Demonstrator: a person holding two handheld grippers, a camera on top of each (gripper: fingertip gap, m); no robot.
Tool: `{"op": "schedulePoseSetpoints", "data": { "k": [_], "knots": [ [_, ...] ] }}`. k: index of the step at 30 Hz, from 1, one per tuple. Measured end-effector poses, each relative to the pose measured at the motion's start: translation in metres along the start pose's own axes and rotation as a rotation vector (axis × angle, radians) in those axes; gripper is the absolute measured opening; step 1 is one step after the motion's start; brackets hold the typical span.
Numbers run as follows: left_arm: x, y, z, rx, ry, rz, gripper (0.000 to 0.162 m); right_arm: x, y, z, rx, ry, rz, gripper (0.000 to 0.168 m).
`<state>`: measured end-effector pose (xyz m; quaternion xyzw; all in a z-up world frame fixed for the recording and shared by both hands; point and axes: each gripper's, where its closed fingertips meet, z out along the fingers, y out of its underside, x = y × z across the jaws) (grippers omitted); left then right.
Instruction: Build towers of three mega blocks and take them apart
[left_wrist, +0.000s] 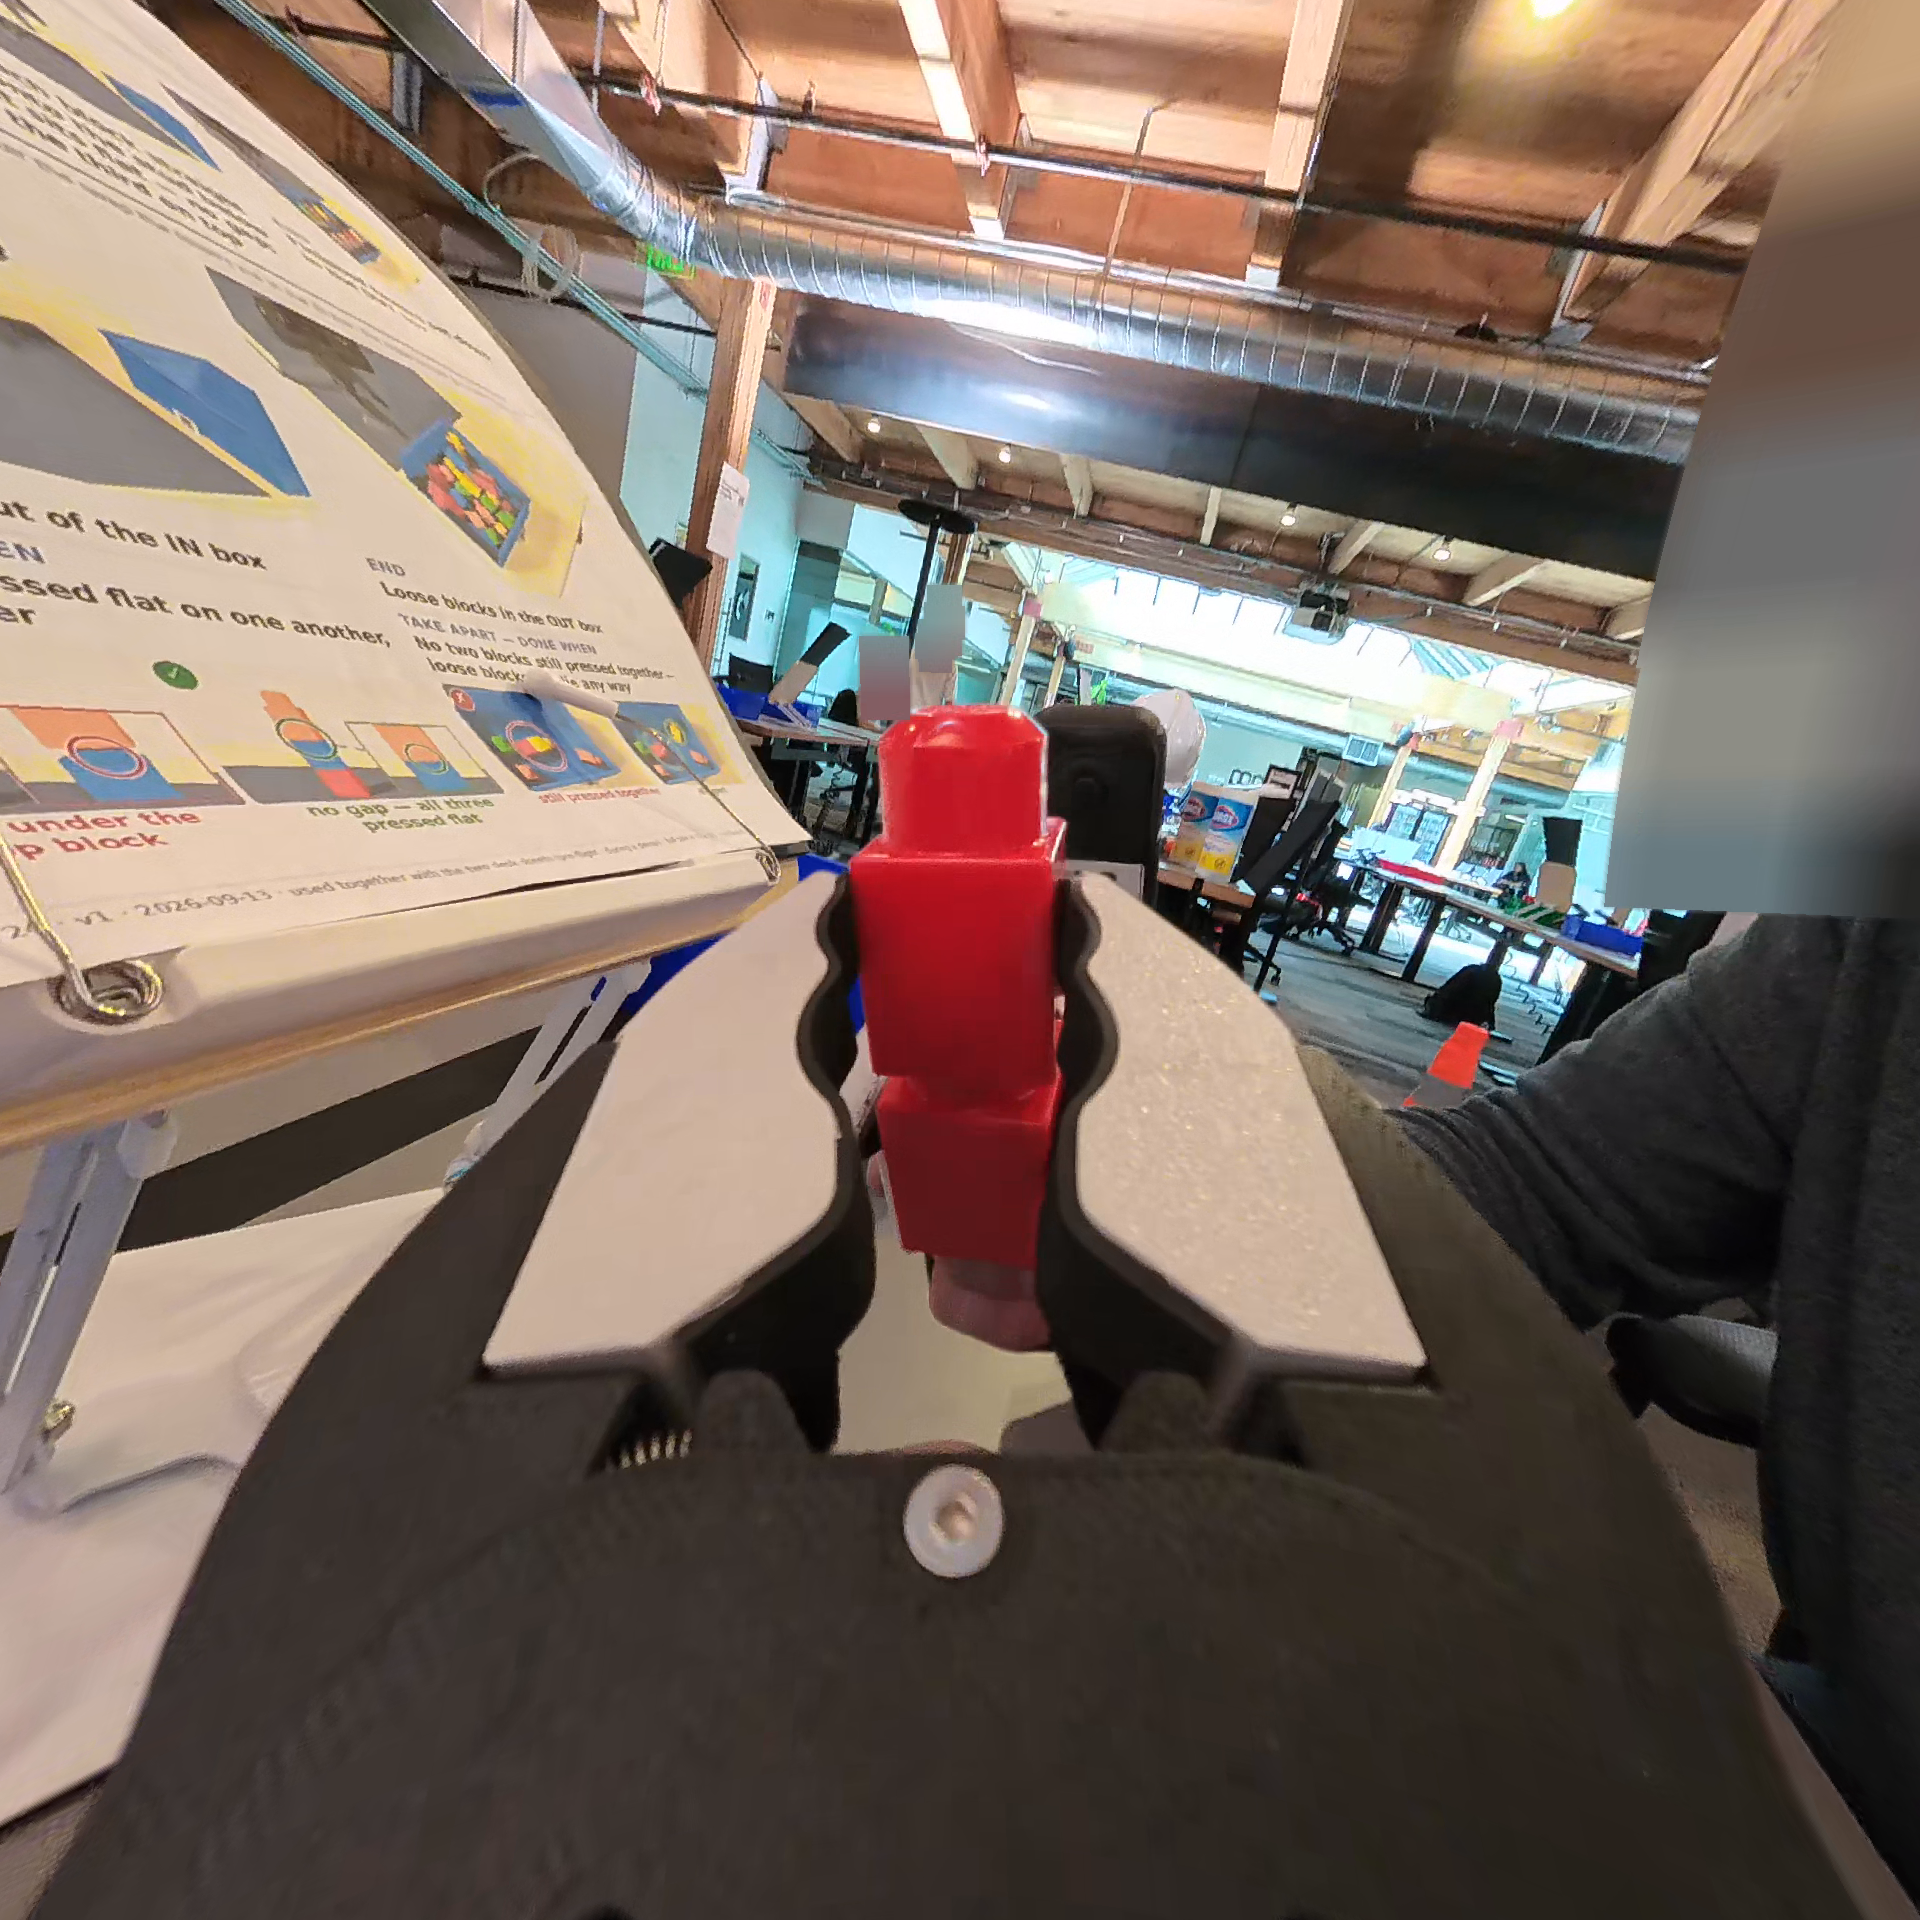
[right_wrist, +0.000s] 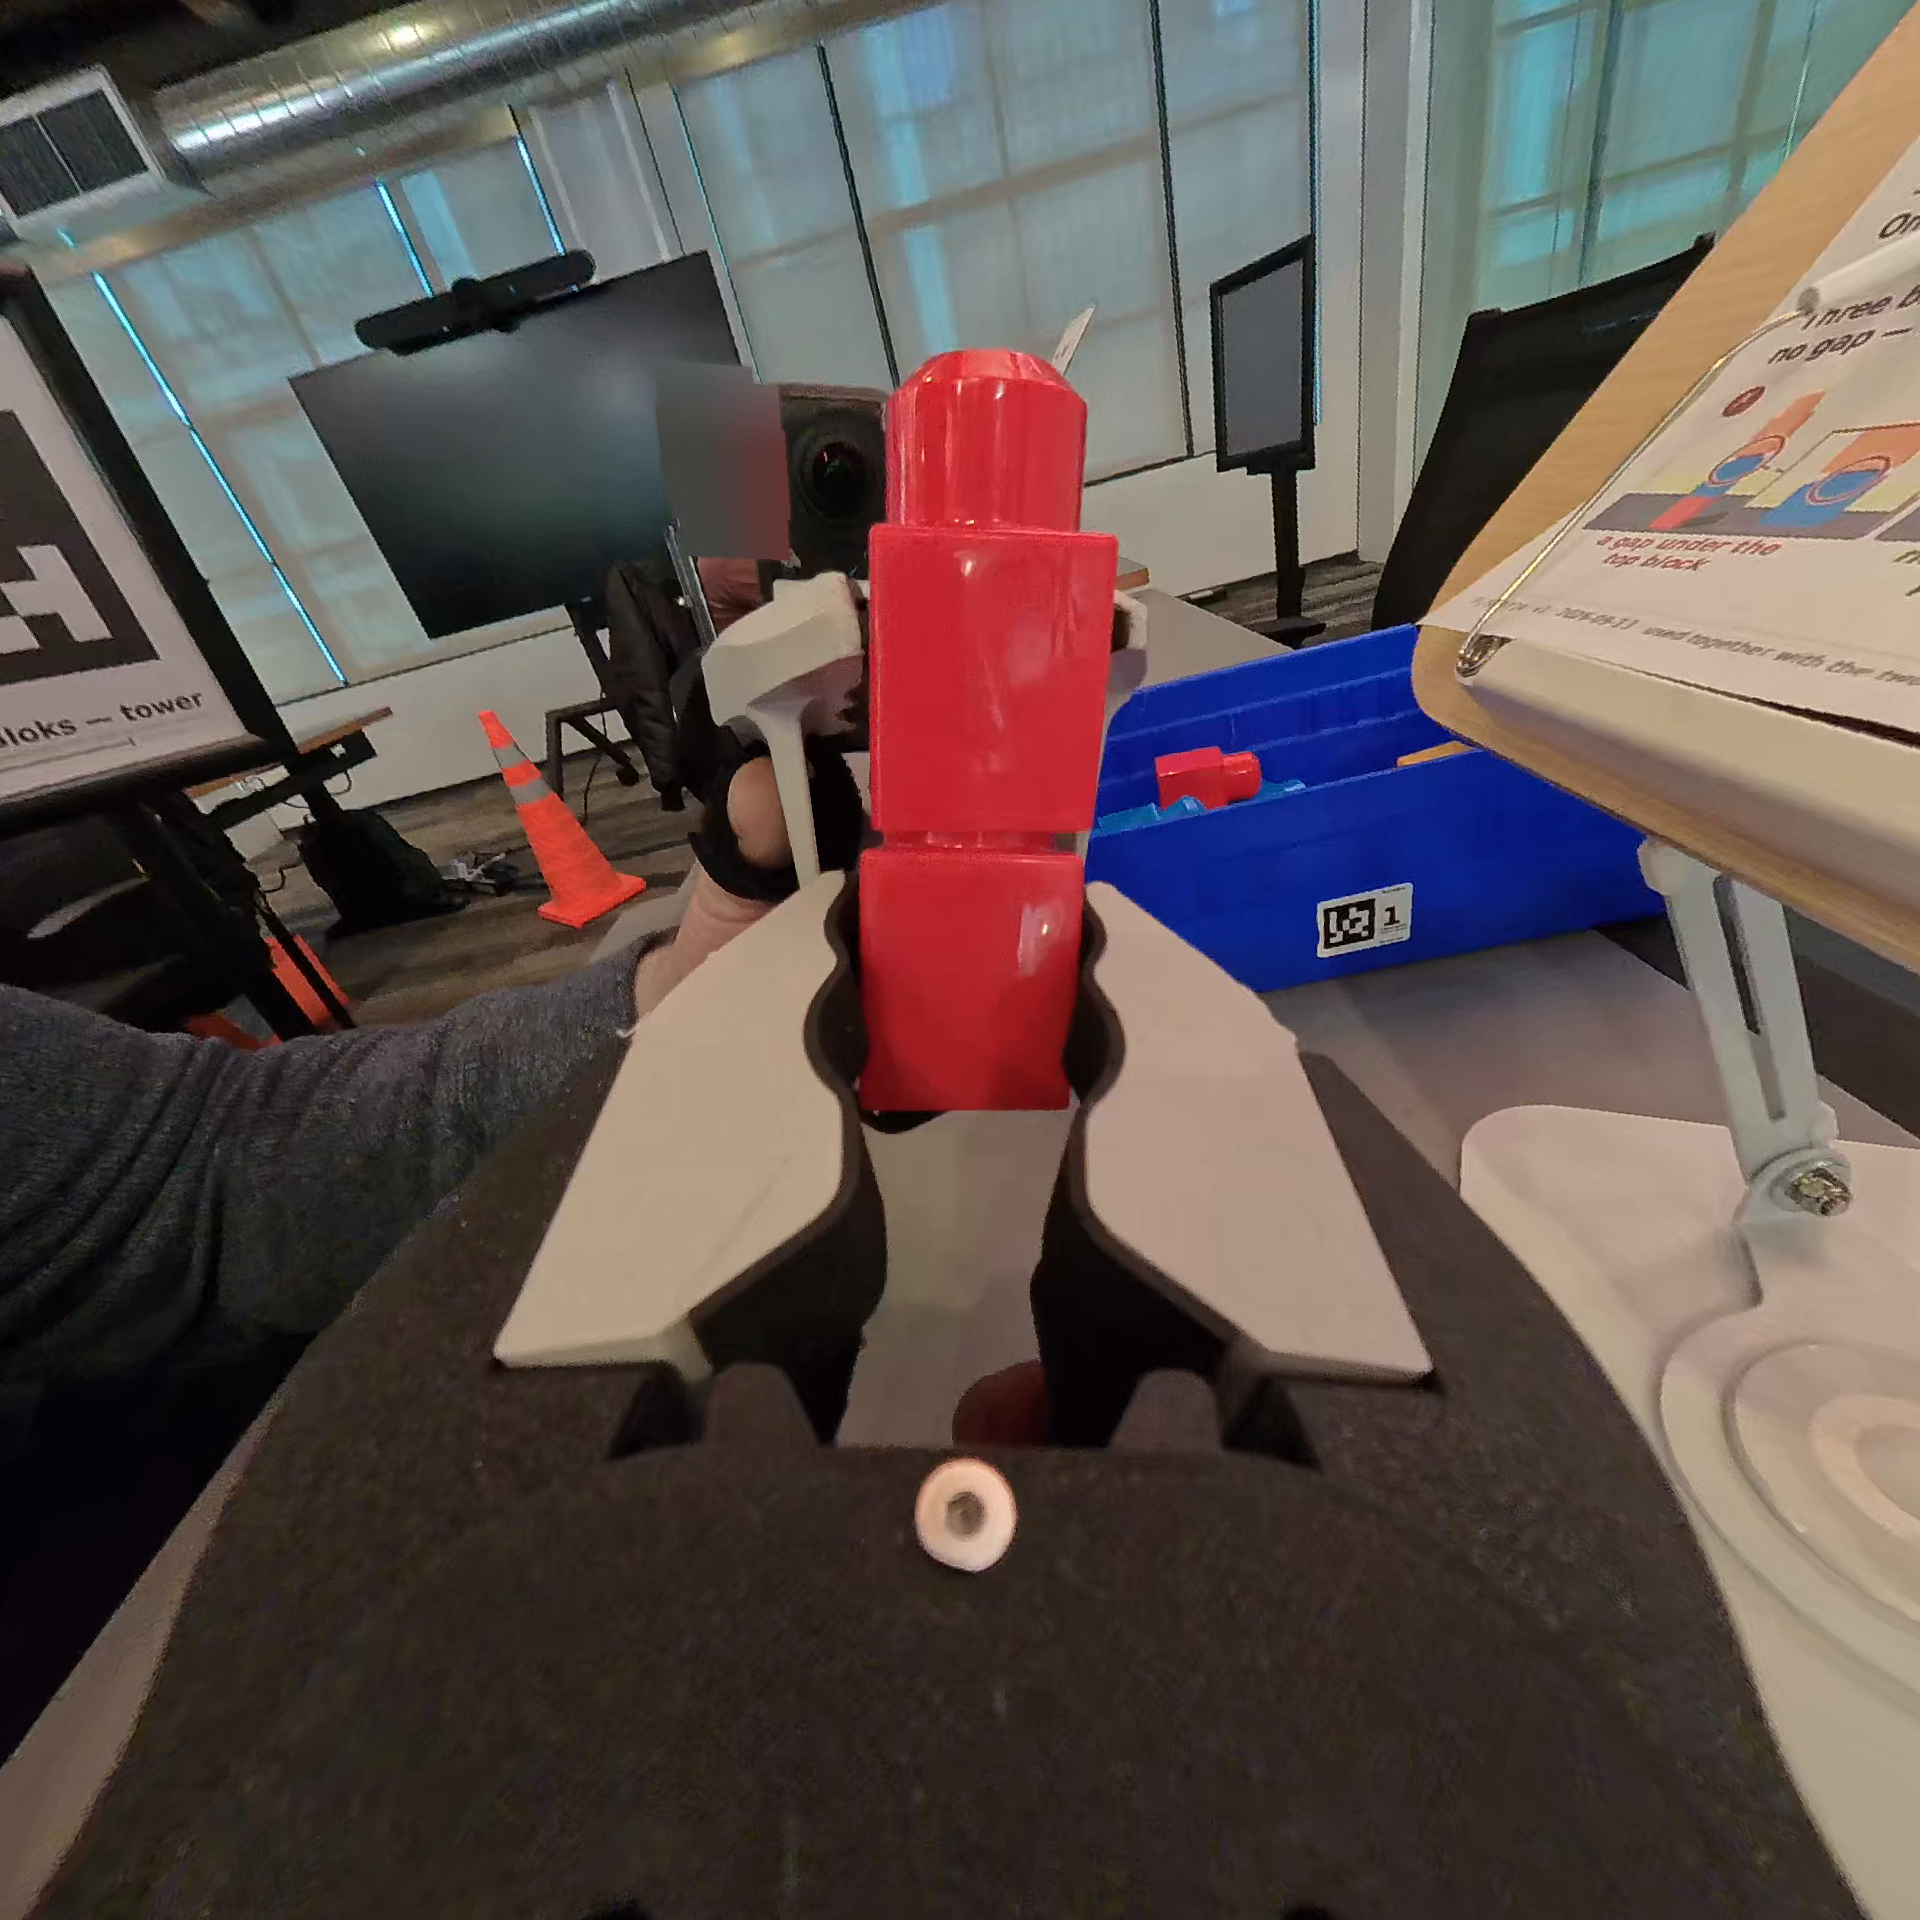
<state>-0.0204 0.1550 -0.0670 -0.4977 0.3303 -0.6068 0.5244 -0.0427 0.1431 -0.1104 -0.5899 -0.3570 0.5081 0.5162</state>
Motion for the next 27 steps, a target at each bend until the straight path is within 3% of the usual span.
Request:
{"op": "schedulePoseSetpoints", "data": {
  "k": [6,27],
  "knots": [
    [0.006,-0.002,0.006,0.080,0.036,-0.031,0.036,-0.004,-0.010,-0.003,0.070,-0.016,0.007,0.035],
    [0.014,-0.004,0.002,0.033,0.069,0.007,0.036,-0.008,-0.009,-0.003,0.006,-0.034,-0.076,0.036]
  ]
}}
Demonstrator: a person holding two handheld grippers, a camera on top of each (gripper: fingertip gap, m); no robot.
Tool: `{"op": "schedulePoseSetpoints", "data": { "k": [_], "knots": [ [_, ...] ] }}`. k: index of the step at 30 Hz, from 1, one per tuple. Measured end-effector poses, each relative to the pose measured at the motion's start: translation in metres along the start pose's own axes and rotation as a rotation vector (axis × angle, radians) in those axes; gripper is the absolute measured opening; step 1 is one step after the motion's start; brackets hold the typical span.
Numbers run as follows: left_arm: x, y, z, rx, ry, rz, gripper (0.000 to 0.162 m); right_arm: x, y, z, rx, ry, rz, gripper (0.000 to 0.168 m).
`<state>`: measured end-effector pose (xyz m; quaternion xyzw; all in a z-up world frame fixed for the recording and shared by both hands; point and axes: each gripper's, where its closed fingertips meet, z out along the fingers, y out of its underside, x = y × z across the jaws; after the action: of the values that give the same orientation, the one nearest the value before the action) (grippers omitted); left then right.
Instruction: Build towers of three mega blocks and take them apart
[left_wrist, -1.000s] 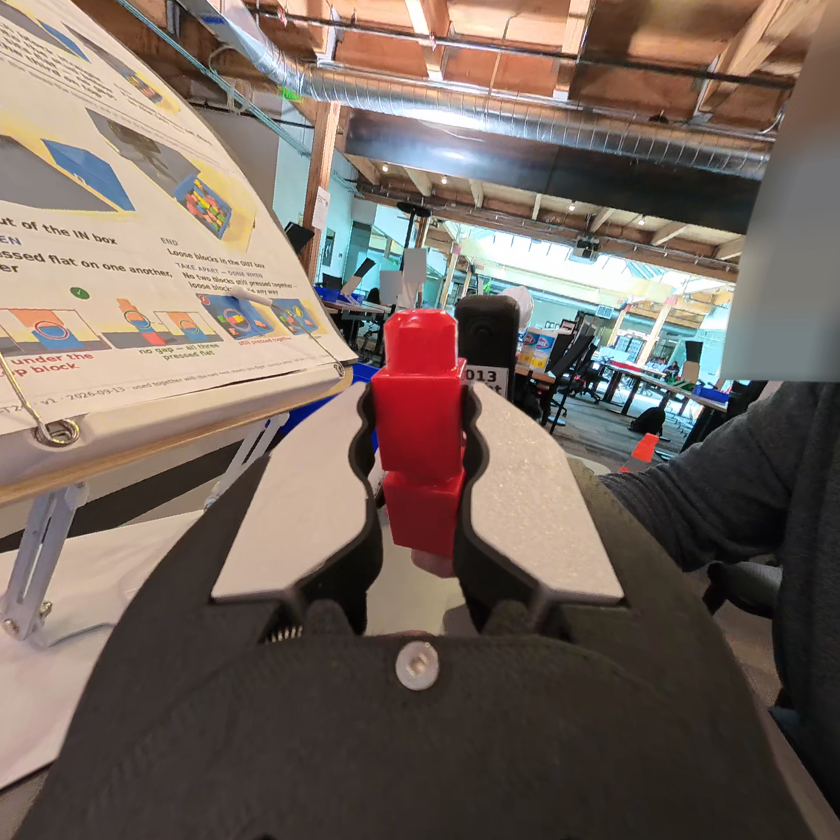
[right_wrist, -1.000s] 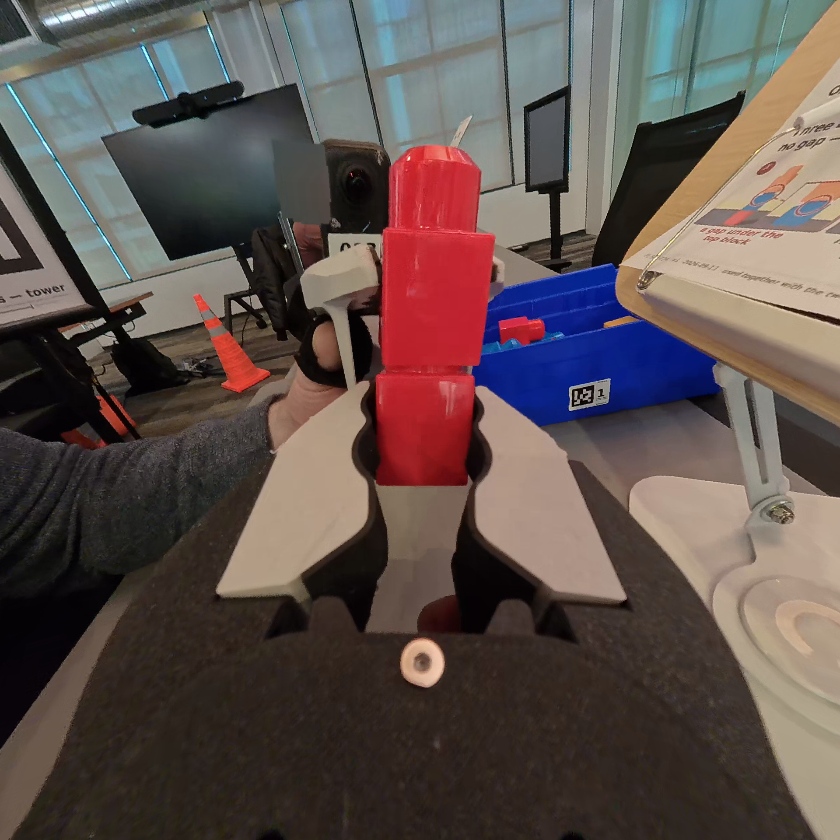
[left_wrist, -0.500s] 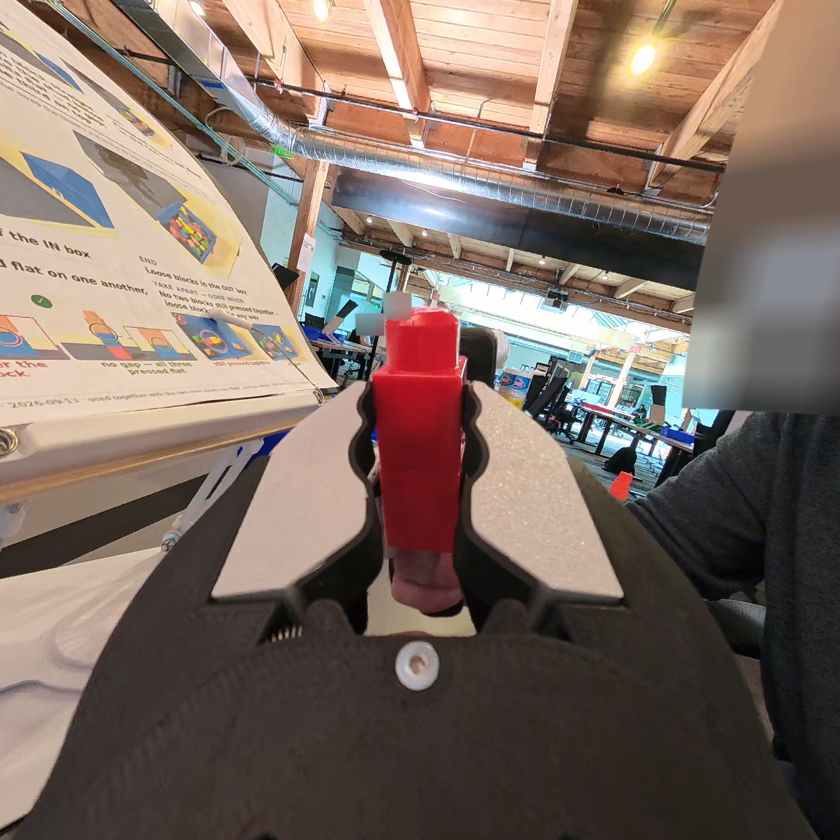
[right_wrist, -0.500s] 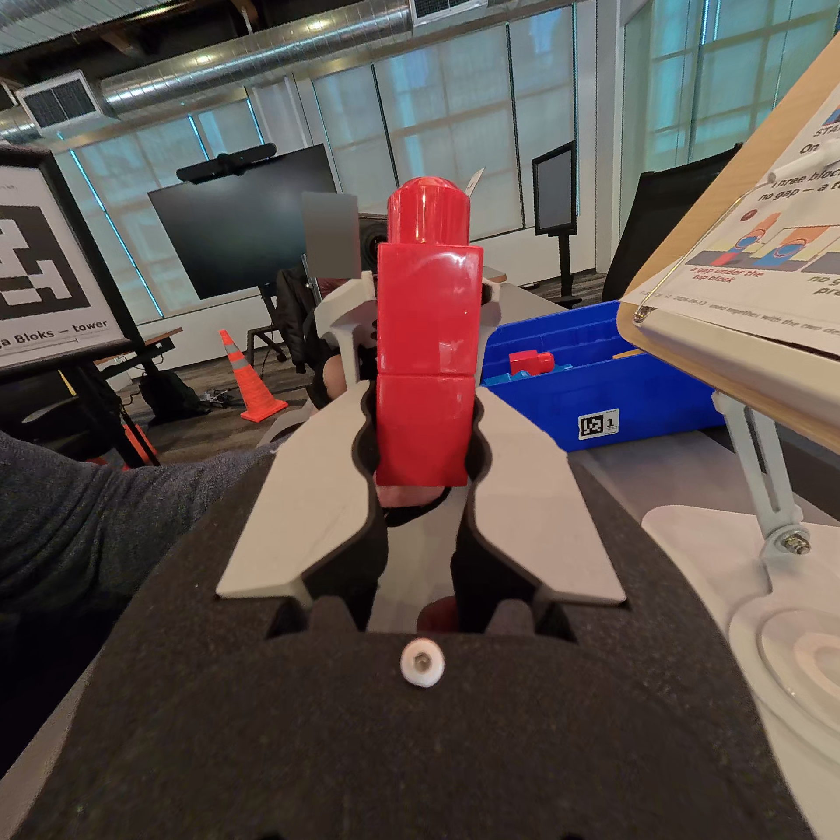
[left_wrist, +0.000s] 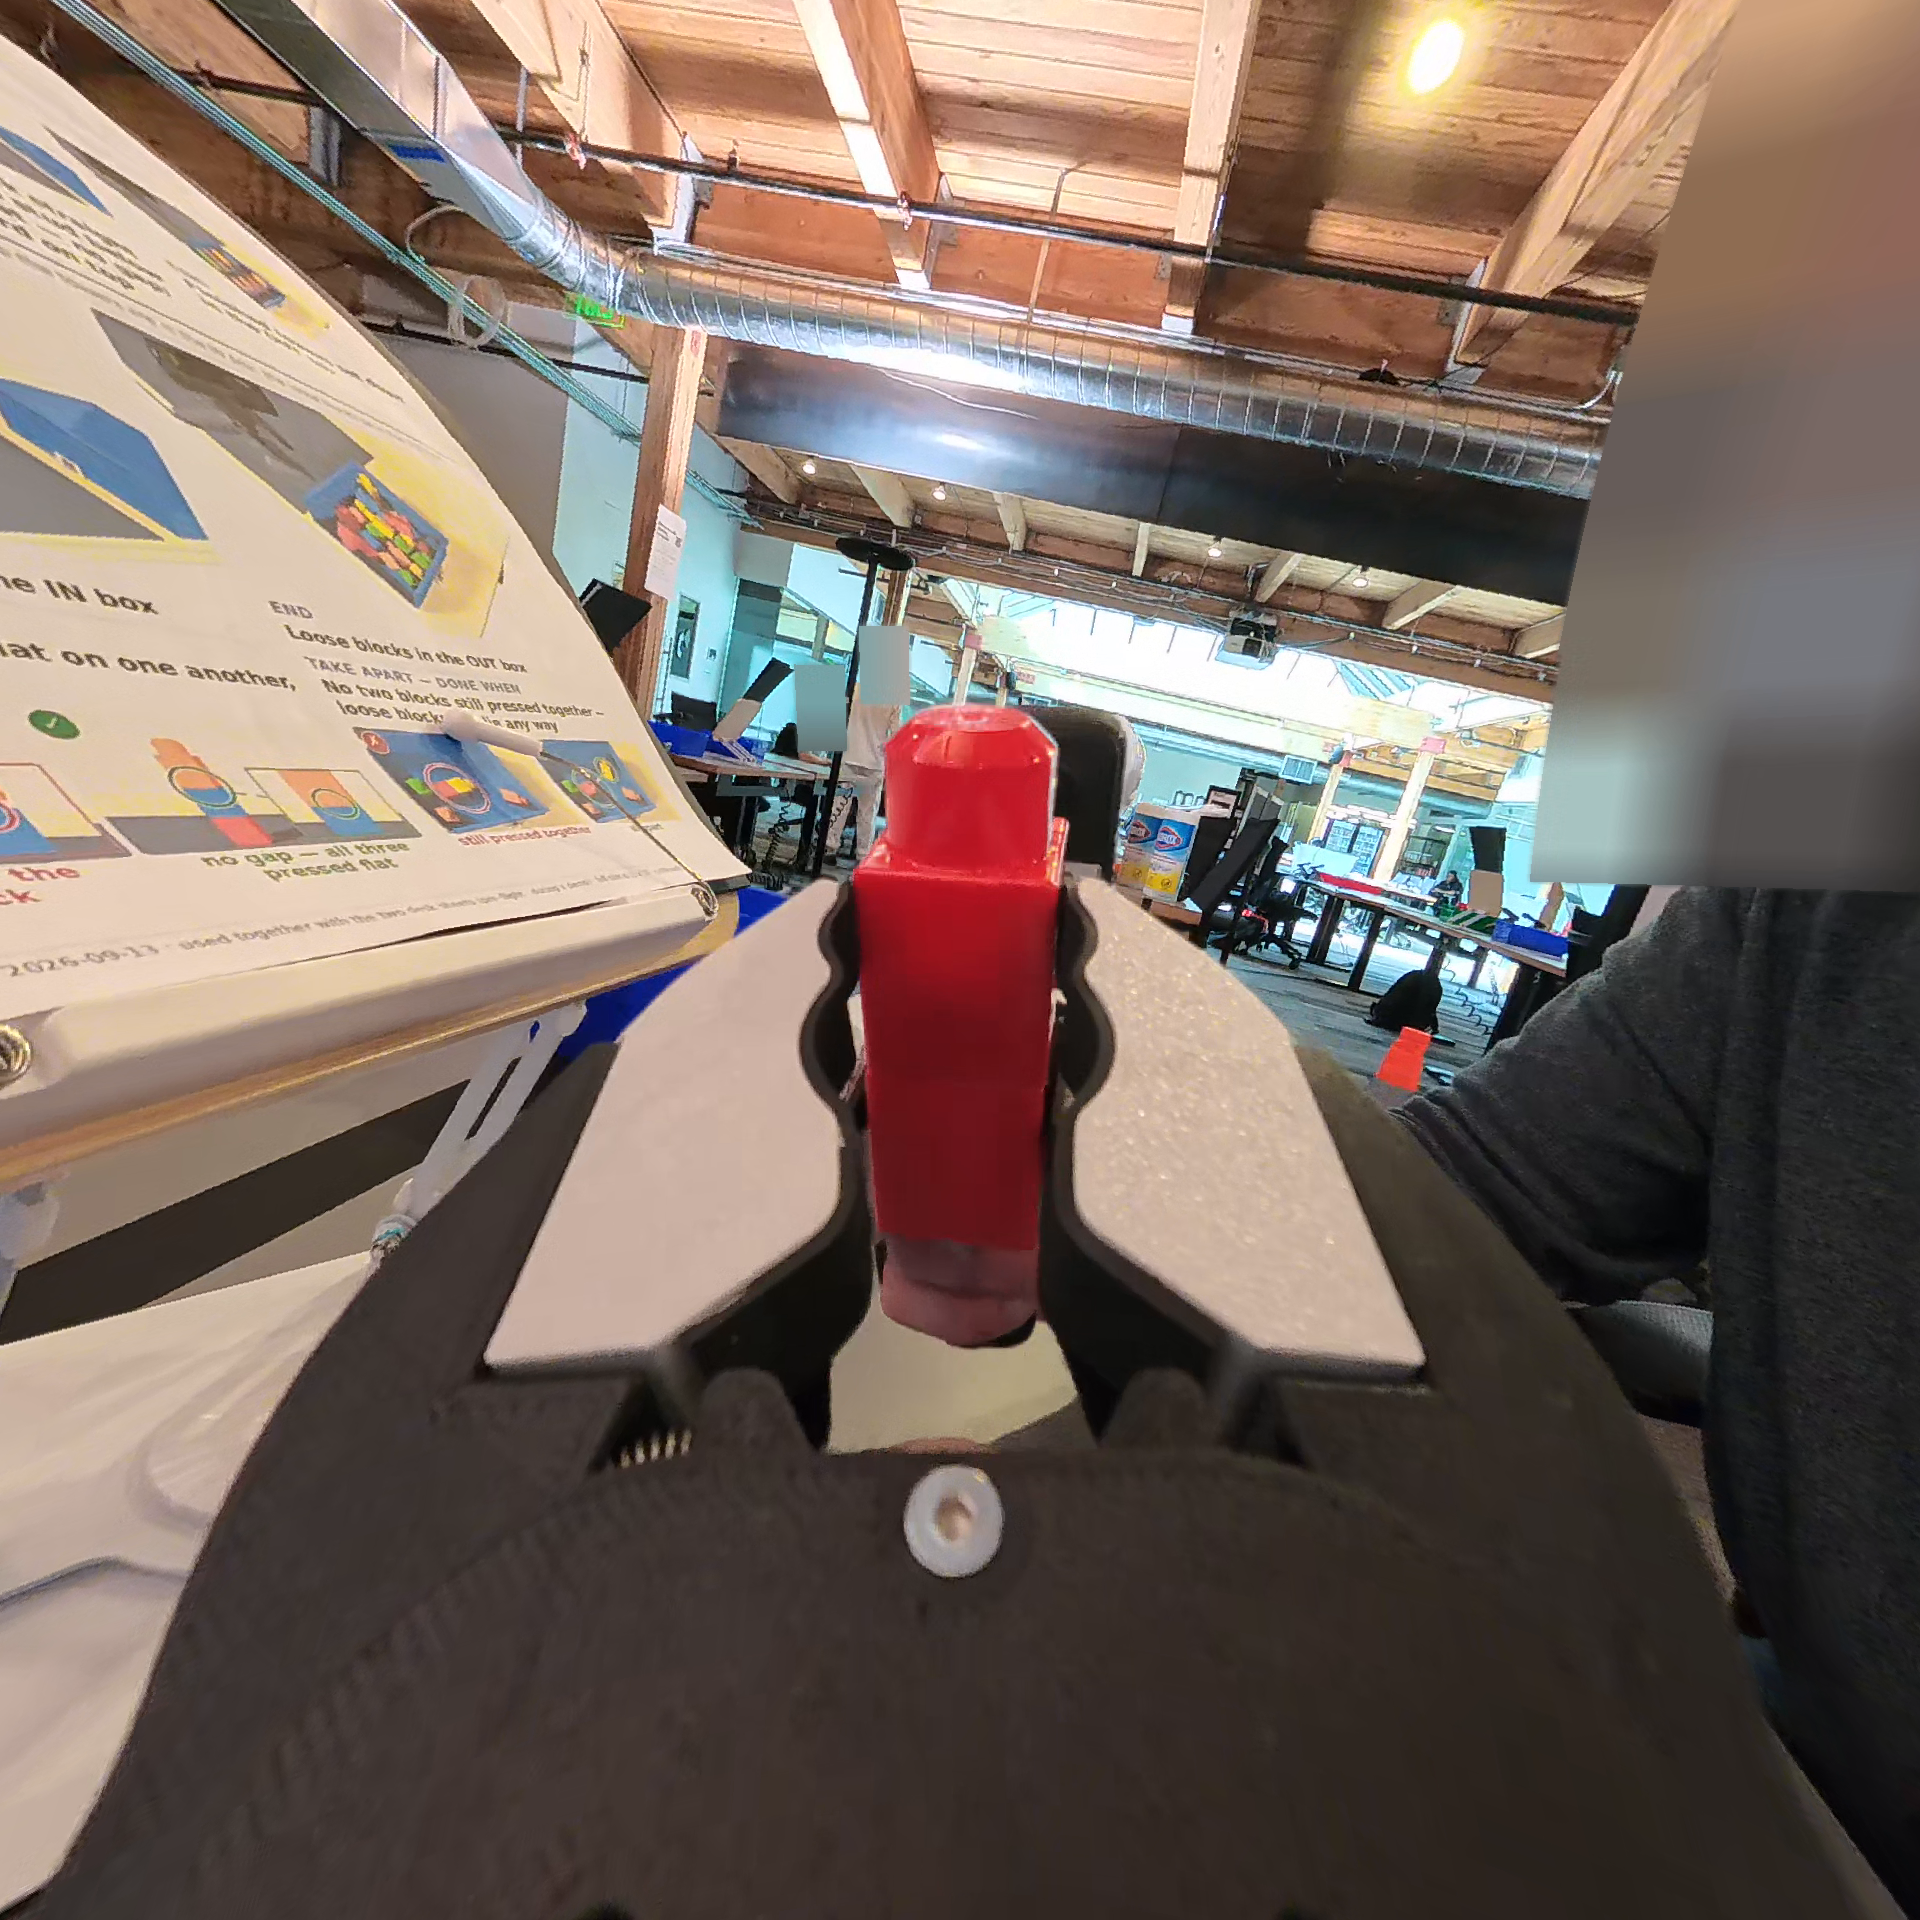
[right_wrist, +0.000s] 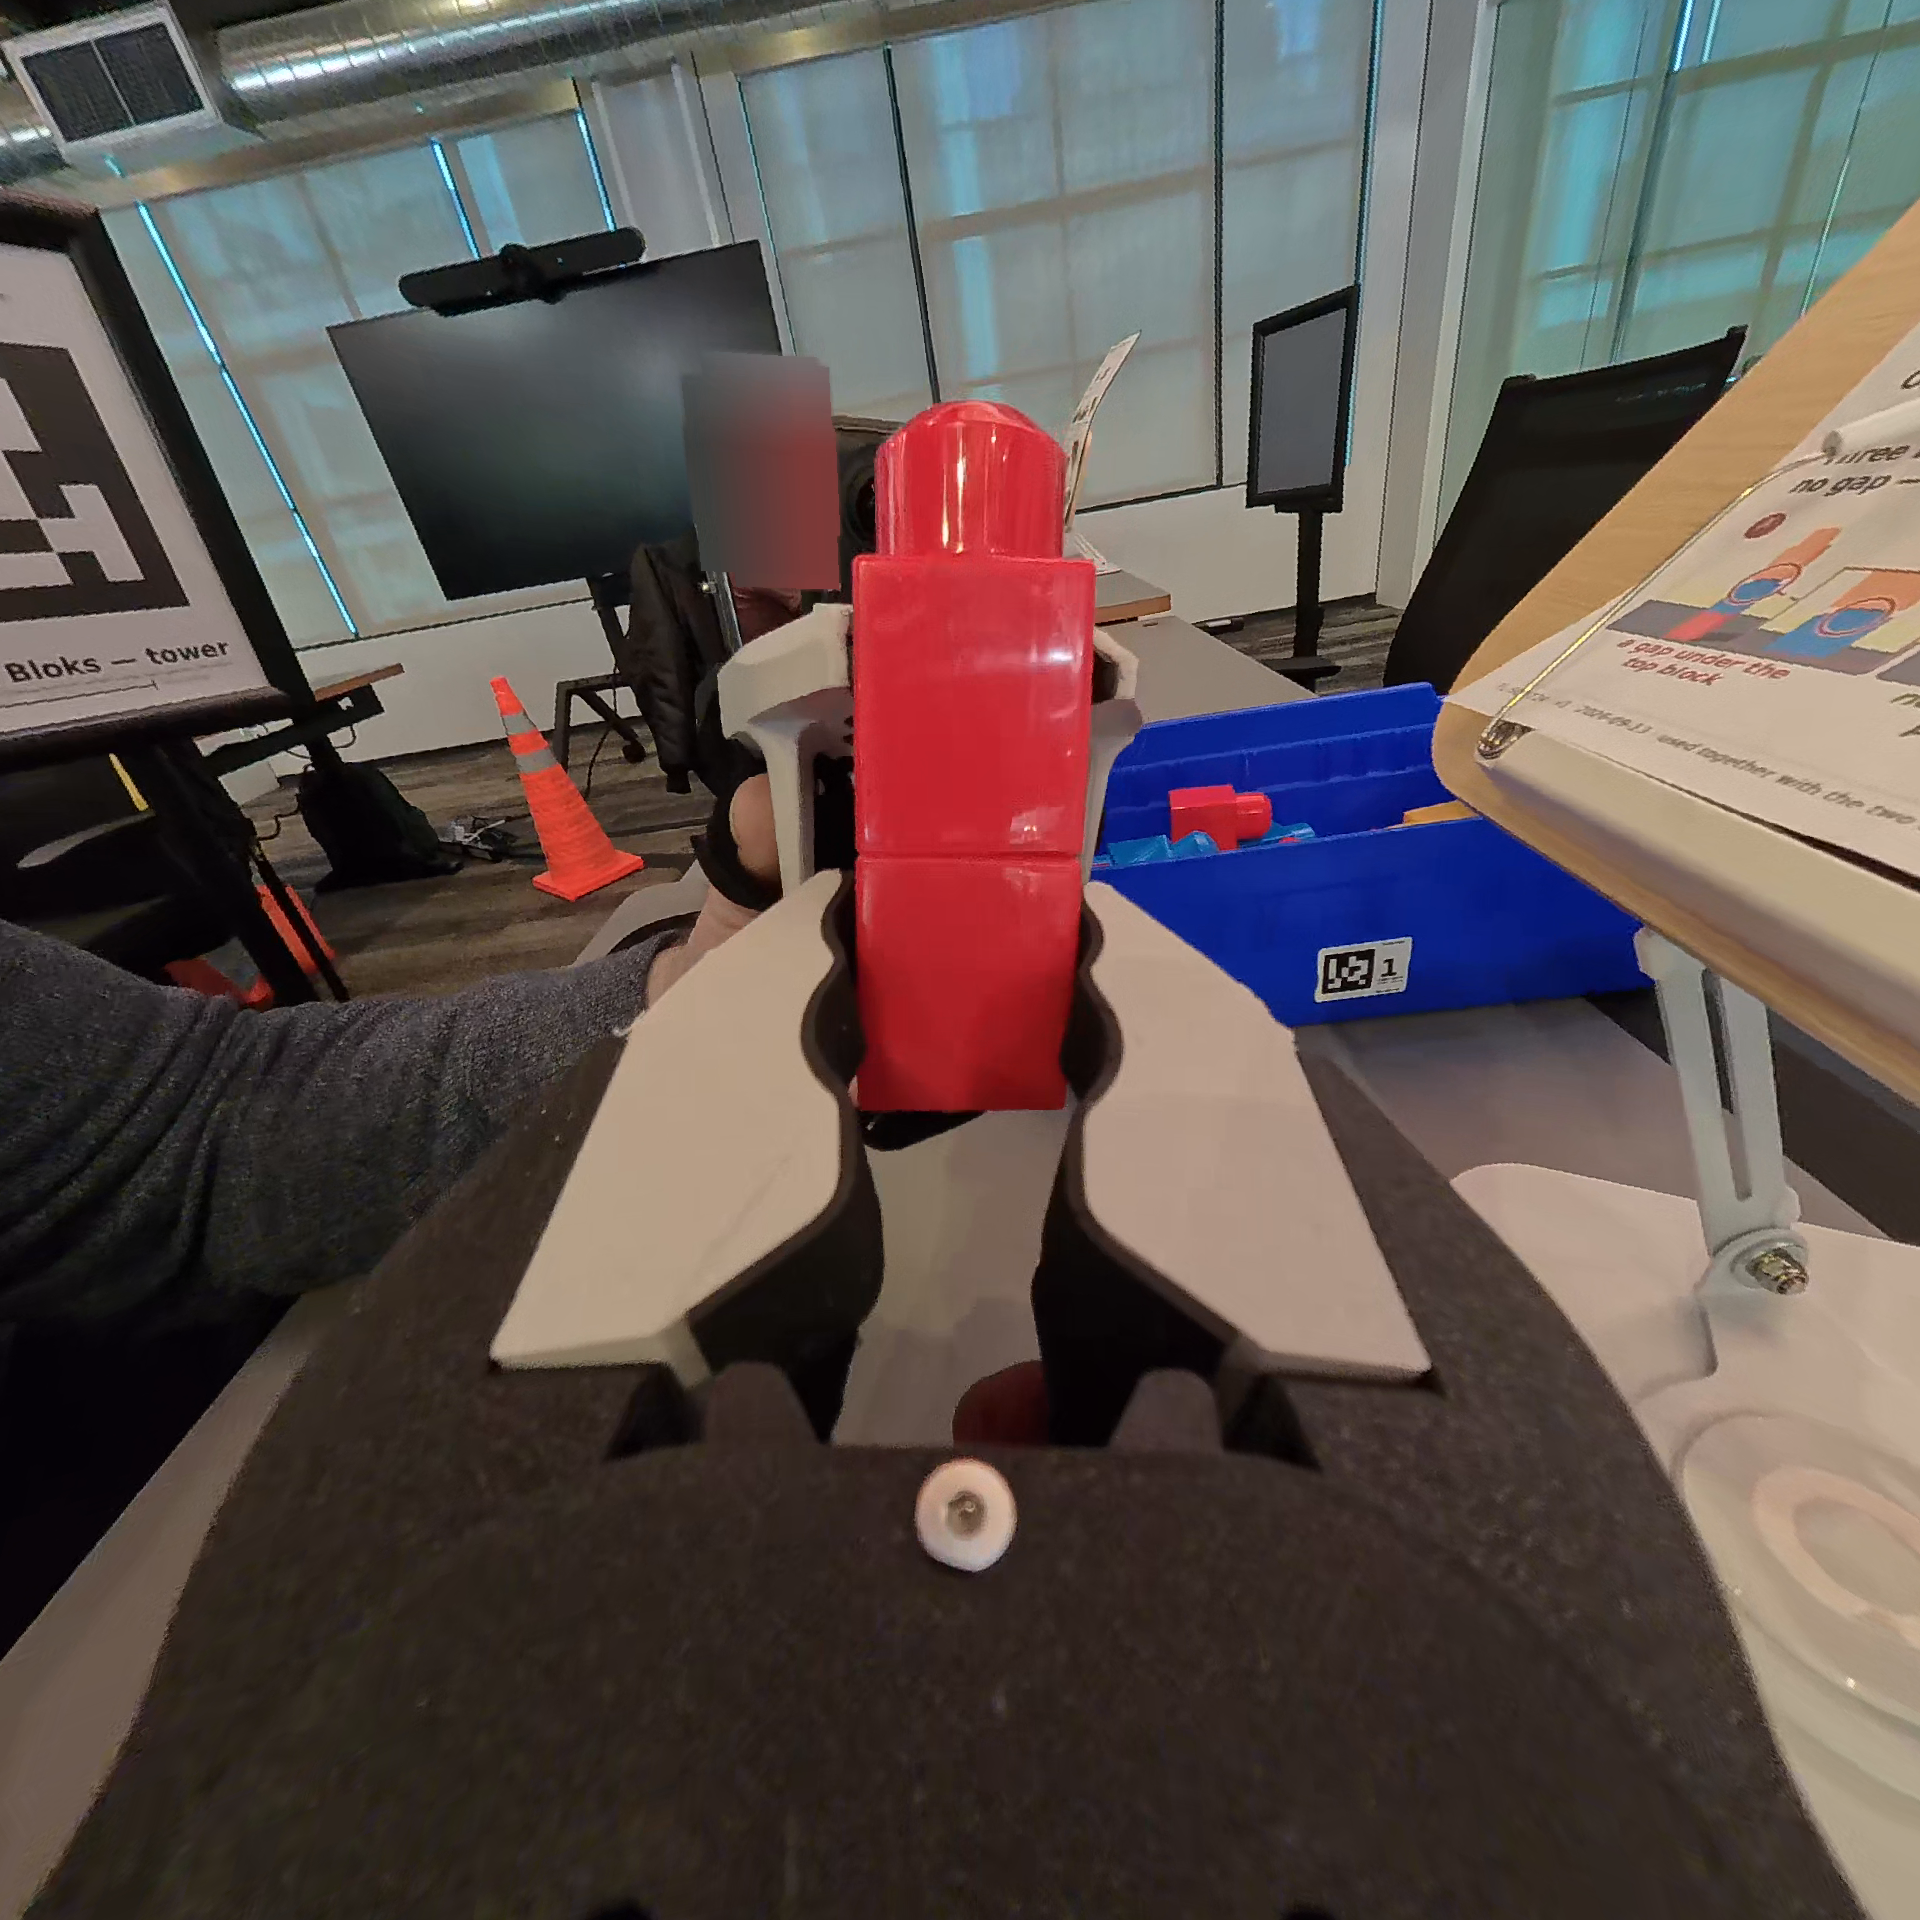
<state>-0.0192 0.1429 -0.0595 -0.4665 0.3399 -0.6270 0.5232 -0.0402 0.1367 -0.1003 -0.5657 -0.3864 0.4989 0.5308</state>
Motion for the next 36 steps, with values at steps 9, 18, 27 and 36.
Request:
{"op": "schedulePoseSetpoints", "data": {
  "k": [9,18,27,36],
  "knots": [
    [0.003,0.007,0.001,-0.084,-0.009,0.050,0.035,0.001,0.002,-0.006,-0.057,-0.038,-0.031,0.043],
    [0.003,0.019,0.004,-0.148,0.000,0.057,0.035,-0.003,-0.001,-0.009,-0.083,-0.066,-0.051,0.036],
    [-0.007,-0.026,-0.043,-0.256,-0.196,0.234,0.057,0.005,0.006,-0.009,-0.050,-0.029,-0.071,0.036],
    [-0.140,-0.062,-0.237,-0.907,-0.972,0.290,0.047,0.013,0.053,0.003,-0.102,-0.028,-0.043,0.036]
  ]
}}
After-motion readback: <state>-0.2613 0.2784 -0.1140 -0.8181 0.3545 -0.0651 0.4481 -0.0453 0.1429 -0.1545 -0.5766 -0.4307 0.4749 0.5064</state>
